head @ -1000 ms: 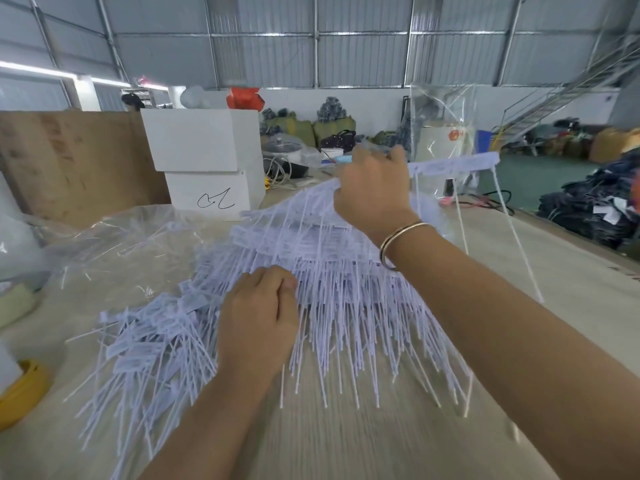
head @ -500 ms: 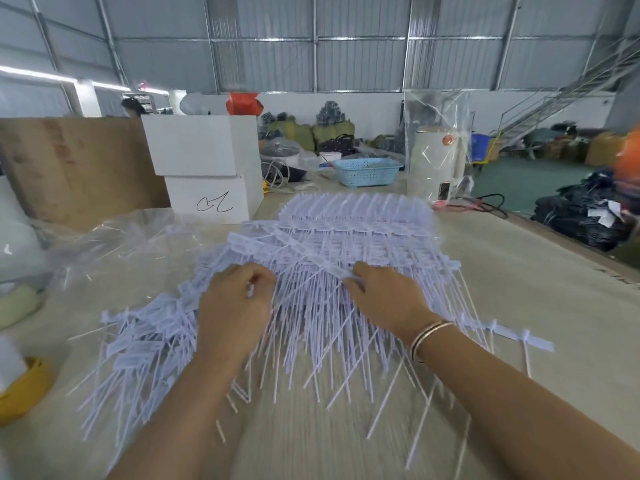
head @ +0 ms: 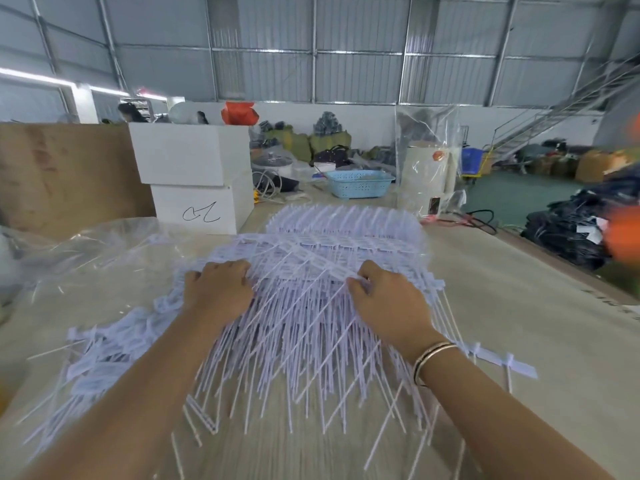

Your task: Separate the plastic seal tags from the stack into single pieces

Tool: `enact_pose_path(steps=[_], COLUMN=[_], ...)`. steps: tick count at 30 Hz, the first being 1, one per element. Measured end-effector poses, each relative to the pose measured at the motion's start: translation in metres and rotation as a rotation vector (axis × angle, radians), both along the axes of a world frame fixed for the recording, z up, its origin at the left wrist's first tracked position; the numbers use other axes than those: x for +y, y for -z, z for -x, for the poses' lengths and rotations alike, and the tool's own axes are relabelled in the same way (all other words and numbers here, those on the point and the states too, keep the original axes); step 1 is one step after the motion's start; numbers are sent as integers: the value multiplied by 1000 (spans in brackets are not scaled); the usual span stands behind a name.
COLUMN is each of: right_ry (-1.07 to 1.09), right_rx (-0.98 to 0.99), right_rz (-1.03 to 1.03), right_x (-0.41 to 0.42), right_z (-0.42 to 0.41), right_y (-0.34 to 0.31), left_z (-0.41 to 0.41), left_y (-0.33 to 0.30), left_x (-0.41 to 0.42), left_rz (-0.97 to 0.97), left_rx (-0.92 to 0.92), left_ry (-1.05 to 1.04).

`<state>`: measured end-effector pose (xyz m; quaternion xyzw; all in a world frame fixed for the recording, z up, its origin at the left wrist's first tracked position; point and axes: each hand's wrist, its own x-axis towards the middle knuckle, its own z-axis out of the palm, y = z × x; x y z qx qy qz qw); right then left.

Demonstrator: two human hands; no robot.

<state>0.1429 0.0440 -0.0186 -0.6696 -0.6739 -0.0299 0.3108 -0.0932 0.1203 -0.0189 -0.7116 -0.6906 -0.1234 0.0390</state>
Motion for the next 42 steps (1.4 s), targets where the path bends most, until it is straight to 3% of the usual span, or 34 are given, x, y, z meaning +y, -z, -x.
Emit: enact_pose_path(steps=[4, 8, 14, 18, 21, 25, 31, 33, 42], right_ry=[-25, -213, -421, -396, -421, -465, -314, -259, -301], right_rx=[69, 256, 362, 101, -34, -21, 92, 111, 475], right_rz=[113, 138, 148, 180, 209, 118, 136, 81, 202], right_x=[-9, -21, -36, -34, -29, -28, -40, -43, -43], right_z=[-16, -34, -51, -46, -31, -15, -38, -51, -73], right_y=[-21, -43, -36, -22, -12, -13, -18, -17, 4], left_z=[-6, -15, -29, -37, -45, -61, -43, -34, -29], left_y=[2, -6, -12, -11, -15, -14, -18, -20, -6], left_x=[-3, -13, -20, -33, -48, -73, -78, -80, -89], left_rz=[-180, -256, 34, 150, 10, -118, -152, -172, -349], left_rx=[-219, -478, -556, -780, -612, -535, -1016, -1099, -955], left_ry=[-4, 61, 202, 329, 427, 578, 489, 470, 413])
